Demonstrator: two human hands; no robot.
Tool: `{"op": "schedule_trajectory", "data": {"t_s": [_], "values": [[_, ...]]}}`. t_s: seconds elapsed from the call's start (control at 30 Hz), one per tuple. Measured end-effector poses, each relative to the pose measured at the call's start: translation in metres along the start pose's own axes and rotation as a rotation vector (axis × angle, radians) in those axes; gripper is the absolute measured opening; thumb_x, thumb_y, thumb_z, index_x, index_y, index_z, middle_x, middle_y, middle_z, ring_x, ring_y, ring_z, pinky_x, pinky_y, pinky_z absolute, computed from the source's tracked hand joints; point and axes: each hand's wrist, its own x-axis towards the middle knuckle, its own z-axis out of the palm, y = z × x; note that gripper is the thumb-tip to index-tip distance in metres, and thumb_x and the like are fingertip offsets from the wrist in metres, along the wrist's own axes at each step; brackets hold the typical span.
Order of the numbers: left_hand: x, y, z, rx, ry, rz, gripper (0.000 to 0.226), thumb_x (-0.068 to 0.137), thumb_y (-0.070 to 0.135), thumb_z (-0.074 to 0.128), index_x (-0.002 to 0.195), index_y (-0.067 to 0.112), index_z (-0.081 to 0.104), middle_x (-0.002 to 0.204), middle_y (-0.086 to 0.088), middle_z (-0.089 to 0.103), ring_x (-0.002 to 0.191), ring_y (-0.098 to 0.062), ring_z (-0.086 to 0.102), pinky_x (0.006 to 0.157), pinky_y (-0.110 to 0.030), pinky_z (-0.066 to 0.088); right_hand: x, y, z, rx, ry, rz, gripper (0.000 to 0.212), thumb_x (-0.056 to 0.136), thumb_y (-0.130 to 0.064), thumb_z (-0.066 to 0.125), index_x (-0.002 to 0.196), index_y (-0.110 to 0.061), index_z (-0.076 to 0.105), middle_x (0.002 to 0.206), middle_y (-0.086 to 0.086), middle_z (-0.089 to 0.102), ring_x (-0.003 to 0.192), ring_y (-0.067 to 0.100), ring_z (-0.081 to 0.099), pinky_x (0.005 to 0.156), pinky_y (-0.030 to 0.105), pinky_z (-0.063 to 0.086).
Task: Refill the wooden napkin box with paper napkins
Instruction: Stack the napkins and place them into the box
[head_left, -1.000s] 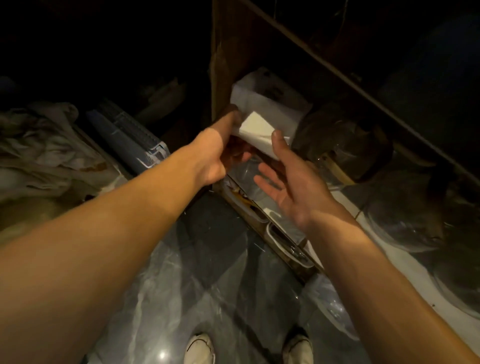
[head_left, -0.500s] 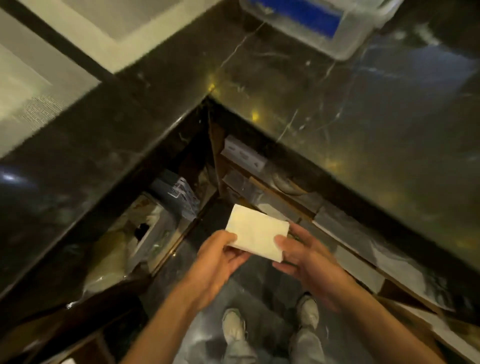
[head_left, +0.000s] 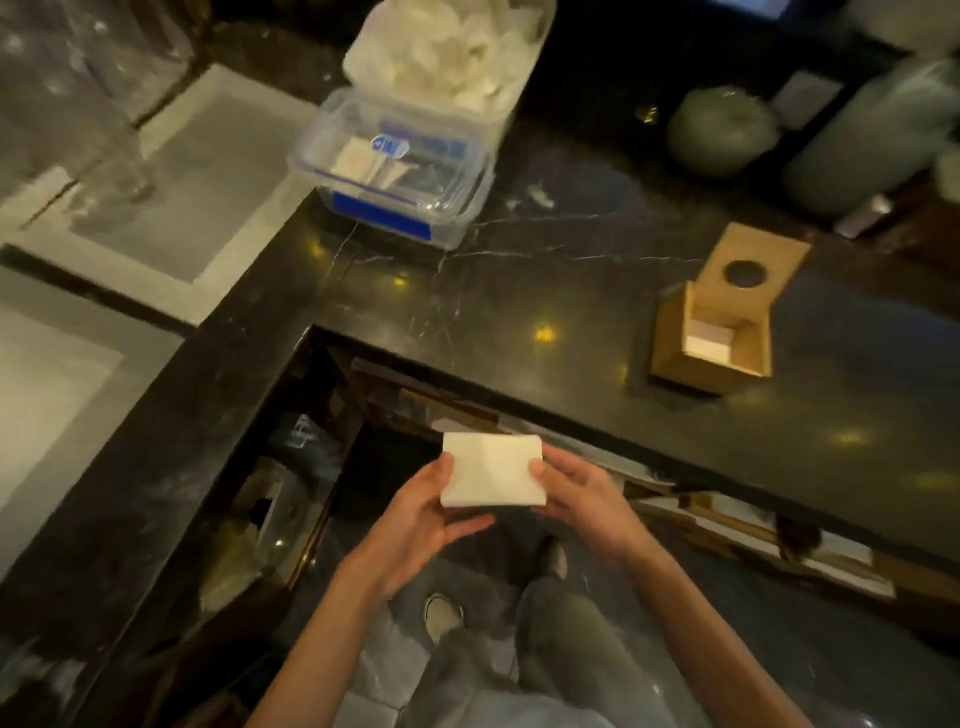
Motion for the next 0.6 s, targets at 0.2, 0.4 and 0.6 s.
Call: {"op": "schedule_trajectory", "data": {"t_s": [0.2, 0.4, 0.6], "values": [[0.029, -0.01, 0.083, 0.342, 0.063, 0.004, 0.05, 0.085, 0.03, 0.064, 0.13, 0.011, 0.051, 0.117, -0.011, 0.071, 0.104, -0.021, 0.07, 0.083, -0.032, 0.059, -0.033, 0.013, -0.042, 0.092, 0.109, -0.027, 0.032, 0.1, -0.027, 0.052, 0.13, -0.021, 0.061, 0.118, 0.002, 0.073, 0.112, 0.019, 0.067, 0.097, 0.038, 0.054], [0.088, 0.025, 0.133, 0.576, -0.033, 0.113, 0.051, 0.085, 0.02, 0.074, 0.129, 0.023, 0.048, 0.123, -0.008, 0.066, 0.111, -0.022, 0.067, 0.09, -0.037, 0.057, 0.001, -0.04, -0.094, -0.056, 0.162, -0.213, 0.049, 0.093, -0.02, 0.065, 0.138, -0.031, 0.05, 0.124, -0.009, 0.067, 0.112, 0.005, 0.064, 0.095, 0.033, 0.056], [0.146, 0.078, 0.156, 0.935, -0.006, 0.438, 0.042, 0.081, -0.001, 0.073, 0.111, 0.023, 0.055, 0.11, 0.0, 0.065, 0.105, -0.009, 0.063, 0.082, -0.024, 0.054, 0.079, -0.088, -0.127, -0.21, 0.225, -0.423, 0.05, 0.084, -0.003, 0.072, 0.121, -0.032, 0.055, 0.121, -0.01, 0.066, 0.116, 0.0, 0.06, 0.099, 0.028, 0.051]]}}
